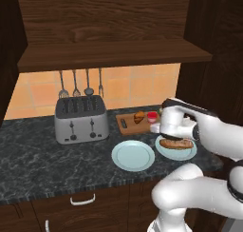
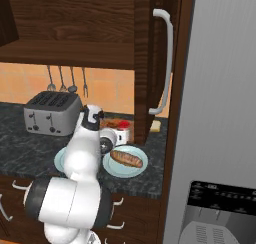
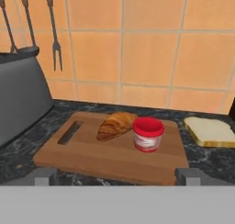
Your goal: From the different types of pastries on the counter, select a croissant and place it on the cutting board. Then retrieve a jar of jam from the cabinet and place it alongside the croissant on the cutting board.
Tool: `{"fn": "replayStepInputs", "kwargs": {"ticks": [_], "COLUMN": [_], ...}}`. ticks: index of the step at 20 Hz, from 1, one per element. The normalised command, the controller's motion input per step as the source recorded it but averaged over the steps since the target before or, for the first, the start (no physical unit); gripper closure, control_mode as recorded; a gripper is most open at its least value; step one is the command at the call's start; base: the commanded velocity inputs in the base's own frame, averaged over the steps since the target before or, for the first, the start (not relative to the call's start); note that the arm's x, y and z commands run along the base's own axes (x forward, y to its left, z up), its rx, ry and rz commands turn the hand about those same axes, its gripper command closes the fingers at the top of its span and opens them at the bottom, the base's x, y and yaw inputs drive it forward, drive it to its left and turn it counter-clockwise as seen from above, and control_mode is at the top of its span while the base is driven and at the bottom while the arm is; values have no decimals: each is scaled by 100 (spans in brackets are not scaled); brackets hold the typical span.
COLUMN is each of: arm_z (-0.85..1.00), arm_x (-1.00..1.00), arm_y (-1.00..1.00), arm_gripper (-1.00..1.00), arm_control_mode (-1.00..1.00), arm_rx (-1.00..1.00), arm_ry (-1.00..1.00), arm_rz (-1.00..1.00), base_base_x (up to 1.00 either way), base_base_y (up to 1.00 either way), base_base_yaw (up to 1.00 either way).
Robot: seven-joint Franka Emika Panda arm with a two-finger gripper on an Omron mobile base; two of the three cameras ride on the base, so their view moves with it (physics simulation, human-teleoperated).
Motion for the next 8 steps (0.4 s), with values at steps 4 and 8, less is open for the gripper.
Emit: {"fn": "replayStepInputs", "kwargs": {"ticks": [4, 8], "arm_z": [16, 20], "arm_x": [-39, -49], "arm_y": [61, 53], "arm_gripper": [-100, -100], "arm_control_mode": [-100, -100], "arm_rx": [0, 0], "arm_ry": [-3, -3], "arm_rz": [6, 3], "base_base_x": [0, 0], "base_base_y": [0, 0], "base_base_yaw": [0, 0]}}
